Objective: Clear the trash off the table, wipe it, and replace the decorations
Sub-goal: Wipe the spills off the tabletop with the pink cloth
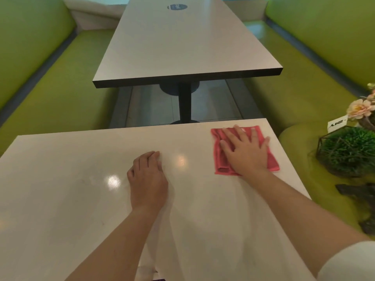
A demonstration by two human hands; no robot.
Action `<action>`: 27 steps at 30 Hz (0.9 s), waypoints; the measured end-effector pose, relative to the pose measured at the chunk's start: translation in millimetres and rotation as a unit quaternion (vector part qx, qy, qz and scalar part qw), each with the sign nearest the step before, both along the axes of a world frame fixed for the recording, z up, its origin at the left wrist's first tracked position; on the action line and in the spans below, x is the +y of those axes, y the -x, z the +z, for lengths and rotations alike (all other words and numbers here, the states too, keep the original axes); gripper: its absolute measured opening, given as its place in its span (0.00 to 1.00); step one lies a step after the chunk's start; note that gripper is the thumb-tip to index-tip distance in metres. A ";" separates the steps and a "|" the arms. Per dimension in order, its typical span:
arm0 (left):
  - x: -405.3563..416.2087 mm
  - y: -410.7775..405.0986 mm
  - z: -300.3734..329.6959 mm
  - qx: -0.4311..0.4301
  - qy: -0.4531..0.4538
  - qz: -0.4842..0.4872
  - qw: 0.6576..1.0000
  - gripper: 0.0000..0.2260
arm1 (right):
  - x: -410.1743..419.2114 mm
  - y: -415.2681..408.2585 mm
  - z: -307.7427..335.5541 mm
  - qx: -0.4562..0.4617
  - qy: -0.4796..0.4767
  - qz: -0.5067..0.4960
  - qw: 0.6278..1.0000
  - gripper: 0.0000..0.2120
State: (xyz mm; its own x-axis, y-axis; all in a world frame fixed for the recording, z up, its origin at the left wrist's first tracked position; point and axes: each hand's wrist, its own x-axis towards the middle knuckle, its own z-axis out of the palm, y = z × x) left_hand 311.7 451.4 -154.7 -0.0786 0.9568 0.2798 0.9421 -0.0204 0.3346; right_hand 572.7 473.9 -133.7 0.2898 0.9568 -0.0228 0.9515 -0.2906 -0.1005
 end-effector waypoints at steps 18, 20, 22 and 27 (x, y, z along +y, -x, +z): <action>-0.1 -1.2 2.2 0.003 0.001 0.001 1.000 0.19 | -4.1 129.0 5.1 0.047 -0.001 0.159 0.986 0.27; -0.9 -0.5 2.1 0.003 0.001 -0.006 1.000 0.19 | -0.3 120.6 3.2 0.054 -0.010 0.147 0.988 0.26; -0.7 0.7 0.8 -0.001 0.002 -0.007 1.000 0.18 | 5.7 98.4 0.5 0.053 -0.031 0.096 0.993 0.25; -0.5 0.3 -1.4 -0.001 0.002 -0.005 1.000 0.15 | 19.4 11.8 -4.5 0.013 -0.013 -0.072 0.997 0.27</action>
